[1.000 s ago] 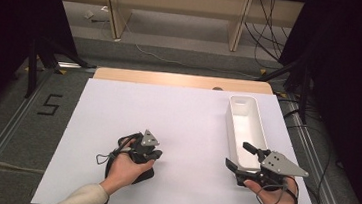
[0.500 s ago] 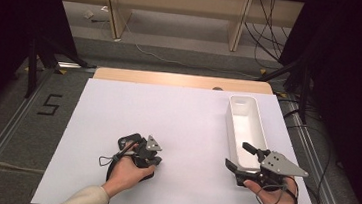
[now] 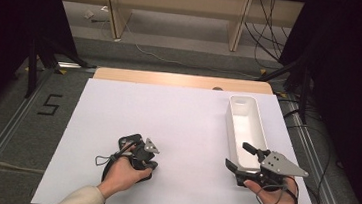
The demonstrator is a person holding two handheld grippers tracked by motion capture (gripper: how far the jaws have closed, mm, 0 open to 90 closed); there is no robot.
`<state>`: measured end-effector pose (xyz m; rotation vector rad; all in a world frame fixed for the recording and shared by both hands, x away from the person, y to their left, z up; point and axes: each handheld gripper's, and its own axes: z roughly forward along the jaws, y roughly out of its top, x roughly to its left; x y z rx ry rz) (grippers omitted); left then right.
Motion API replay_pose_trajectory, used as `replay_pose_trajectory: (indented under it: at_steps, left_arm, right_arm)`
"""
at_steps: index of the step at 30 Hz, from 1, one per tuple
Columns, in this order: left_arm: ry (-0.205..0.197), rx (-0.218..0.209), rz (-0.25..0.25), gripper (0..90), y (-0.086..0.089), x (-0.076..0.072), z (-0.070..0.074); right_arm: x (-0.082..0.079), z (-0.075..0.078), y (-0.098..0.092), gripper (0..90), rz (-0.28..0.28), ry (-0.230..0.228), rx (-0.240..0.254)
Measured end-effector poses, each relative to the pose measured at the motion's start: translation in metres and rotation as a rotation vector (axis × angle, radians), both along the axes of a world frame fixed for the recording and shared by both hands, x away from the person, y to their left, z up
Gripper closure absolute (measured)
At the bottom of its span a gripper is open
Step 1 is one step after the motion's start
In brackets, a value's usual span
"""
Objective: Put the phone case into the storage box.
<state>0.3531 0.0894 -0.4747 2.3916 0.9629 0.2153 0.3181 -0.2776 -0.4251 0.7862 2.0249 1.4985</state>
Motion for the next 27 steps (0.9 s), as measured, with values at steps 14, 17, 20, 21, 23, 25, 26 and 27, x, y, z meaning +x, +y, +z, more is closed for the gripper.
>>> replay_pose_trajectory:
  at_steps: [14, 17, 20, 21, 23, 25, 26, 27]
  left_arm:
    - [0.085, 0.071, 0.024, 89.9, 0.037, -0.017, 0.006]
    - [0.085, 0.088, 0.041, 89.9, 0.046, -0.02, 0.006]
    - [0.087, 0.09, 0.058, 89.9, 0.051, -0.021, 0.007]
    - [0.086, 0.094, 0.062, 89.9, 0.054, -0.022, 0.007]
    - [0.084, 0.091, 0.07, 89.9, 0.058, -0.022, 0.008]
    - [0.086, 0.086, 0.073, 89.9, 0.061, -0.023, 0.007]
    - [0.086, 0.086, 0.073, 89.9, 0.061, -0.023, 0.007]
    - [0.085, 0.092, 0.071, 89.9, 0.061, -0.023, 0.007]
  right_arm:
    - [0.0, 0.0, 0.0, 22.4, -0.005, 0.004, -0.002]
    - [0.0, 0.0, 0.0, 22.4, -0.005, 0.003, -0.001]
    - [0.0, 0.0, 0.0, 22.4, -0.005, 0.004, 0.0]
    - [0.0, -0.001, 0.0, 22.4, -0.006, 0.006, 0.0]
    - [0.0, -0.001, 0.0, 22.4, -0.006, 0.006, -0.001]
    - [0.0, -0.001, 0.0, 22.4, -0.005, 0.006, 0.0]
    - [0.0, -0.001, 0.0, 22.4, -0.005, 0.006, 0.0]
    - [0.0, -0.001, 0.0, 22.4, -0.005, 0.004, -0.002]
